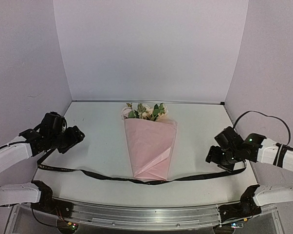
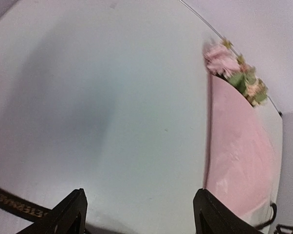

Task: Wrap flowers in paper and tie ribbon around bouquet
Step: Straighten the ribbon at the center of the board, then pick up the folded bouquet from the center of the board.

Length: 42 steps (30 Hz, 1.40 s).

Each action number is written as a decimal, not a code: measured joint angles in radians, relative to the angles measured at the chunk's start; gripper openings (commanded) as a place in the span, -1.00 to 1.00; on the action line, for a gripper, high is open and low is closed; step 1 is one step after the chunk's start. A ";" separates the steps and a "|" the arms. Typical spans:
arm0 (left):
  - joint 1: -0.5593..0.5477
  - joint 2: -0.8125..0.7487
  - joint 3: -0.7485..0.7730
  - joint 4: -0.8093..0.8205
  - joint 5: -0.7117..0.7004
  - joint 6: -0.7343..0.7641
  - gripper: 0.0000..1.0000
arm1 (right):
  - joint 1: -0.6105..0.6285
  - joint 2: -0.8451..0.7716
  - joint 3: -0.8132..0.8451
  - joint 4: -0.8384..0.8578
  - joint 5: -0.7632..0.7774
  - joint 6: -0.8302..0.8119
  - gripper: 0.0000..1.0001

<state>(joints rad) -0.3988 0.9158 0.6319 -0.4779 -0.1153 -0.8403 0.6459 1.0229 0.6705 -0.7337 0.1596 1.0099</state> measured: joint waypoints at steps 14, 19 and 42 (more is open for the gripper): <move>-0.303 0.175 -0.062 0.189 0.261 -0.180 0.34 | 0.281 0.331 0.062 0.353 -0.141 0.056 0.55; -0.370 0.035 -0.168 0.129 0.193 -0.402 0.26 | 0.313 0.330 -0.002 0.397 -0.127 0.206 0.31; -0.302 0.562 0.164 0.298 0.264 -0.114 0.71 | 0.149 0.685 0.267 0.625 -0.280 -0.108 0.96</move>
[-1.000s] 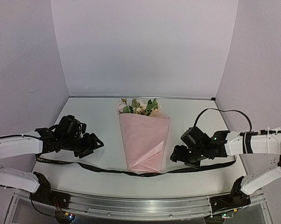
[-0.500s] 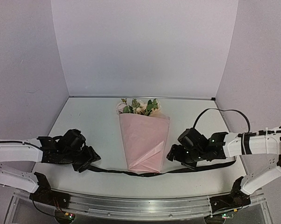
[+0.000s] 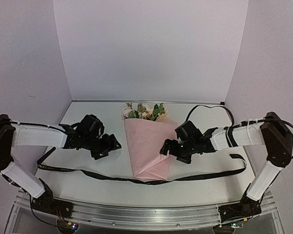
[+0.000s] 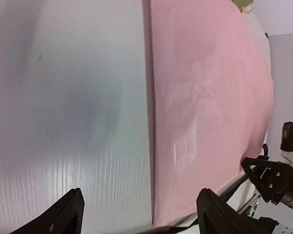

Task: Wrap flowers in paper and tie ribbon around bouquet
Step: Pick up the folded bouquet from the center of the board.

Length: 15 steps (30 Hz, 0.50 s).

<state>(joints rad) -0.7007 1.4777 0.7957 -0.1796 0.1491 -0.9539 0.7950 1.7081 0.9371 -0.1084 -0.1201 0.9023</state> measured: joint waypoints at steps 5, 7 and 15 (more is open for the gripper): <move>0.109 0.254 0.210 0.089 0.083 0.183 0.85 | -0.103 0.104 0.047 0.053 -0.069 -0.015 0.96; 0.124 0.338 0.266 0.125 0.118 0.228 0.90 | -0.125 0.125 0.075 0.065 -0.089 -0.016 0.96; 0.155 0.577 0.466 0.187 0.218 0.323 0.99 | -0.162 0.239 0.200 0.098 -0.146 -0.015 0.96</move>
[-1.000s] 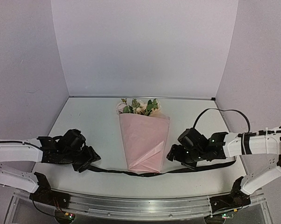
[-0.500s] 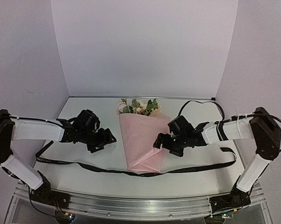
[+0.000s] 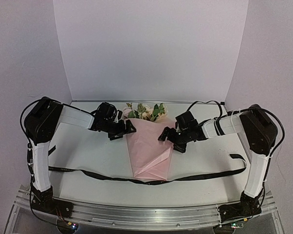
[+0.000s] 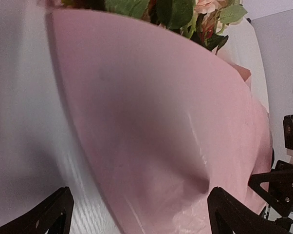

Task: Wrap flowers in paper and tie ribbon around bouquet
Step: Pick up the folded bouquet from the center of the board, then place the folded bouquet on the ribbon.

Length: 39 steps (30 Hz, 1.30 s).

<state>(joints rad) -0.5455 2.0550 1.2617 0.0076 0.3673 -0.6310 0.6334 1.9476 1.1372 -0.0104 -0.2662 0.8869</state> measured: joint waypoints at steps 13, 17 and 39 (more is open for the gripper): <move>-0.012 0.150 0.198 -0.024 0.048 -0.003 0.46 | 0.003 0.151 0.230 -0.104 -0.040 -0.044 0.39; -0.027 0.165 0.213 -0.036 0.051 -0.020 0.16 | 0.006 0.166 0.269 -0.174 -0.040 -0.072 -0.09; -0.042 0.210 0.390 -0.282 0.132 -0.075 -0.57 | 0.012 0.165 0.432 -0.441 -0.117 -0.067 -0.83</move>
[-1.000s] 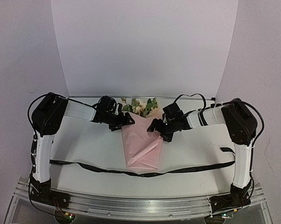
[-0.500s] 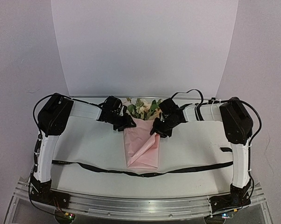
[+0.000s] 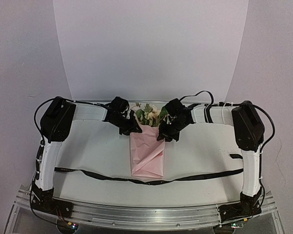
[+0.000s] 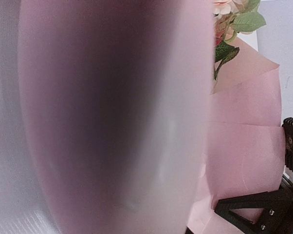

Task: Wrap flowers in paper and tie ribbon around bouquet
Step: Place the folded bouquet on the ribbon.

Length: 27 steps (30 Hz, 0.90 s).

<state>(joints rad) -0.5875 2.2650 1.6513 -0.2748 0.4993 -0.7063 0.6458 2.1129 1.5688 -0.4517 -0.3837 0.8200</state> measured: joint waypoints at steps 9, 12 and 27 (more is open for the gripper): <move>-0.018 -0.013 0.001 -0.037 0.021 -0.010 -0.59 | 0.012 -0.078 0.000 -0.050 -0.003 0.000 -0.84; -0.028 -0.022 0.001 -0.042 0.023 -0.017 -0.59 | 0.022 -0.103 0.000 -0.064 0.000 0.000 -0.85; -0.090 -0.176 -0.227 -0.013 0.009 -0.058 -0.60 | 0.136 -0.173 -0.155 -0.070 0.039 0.036 -0.84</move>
<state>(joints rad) -0.6773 2.0894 1.4241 -0.2881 0.5082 -0.7641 0.7815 1.9400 1.4139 -0.5215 -0.3444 0.8564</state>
